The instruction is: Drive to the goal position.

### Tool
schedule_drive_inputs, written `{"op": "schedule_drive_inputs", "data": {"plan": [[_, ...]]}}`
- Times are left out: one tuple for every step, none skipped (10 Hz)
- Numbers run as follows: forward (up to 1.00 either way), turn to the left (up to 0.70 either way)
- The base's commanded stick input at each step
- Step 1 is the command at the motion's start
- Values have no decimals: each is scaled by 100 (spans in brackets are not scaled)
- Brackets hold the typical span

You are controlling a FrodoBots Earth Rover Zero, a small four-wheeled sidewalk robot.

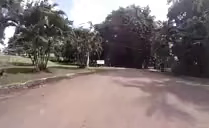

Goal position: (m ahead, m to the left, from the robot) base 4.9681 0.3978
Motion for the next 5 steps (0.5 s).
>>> {"op": "schedule_drive_inputs", "data": {"plan": [[70,0],[70,0],[70,0],[70,0],[70,0]]}}
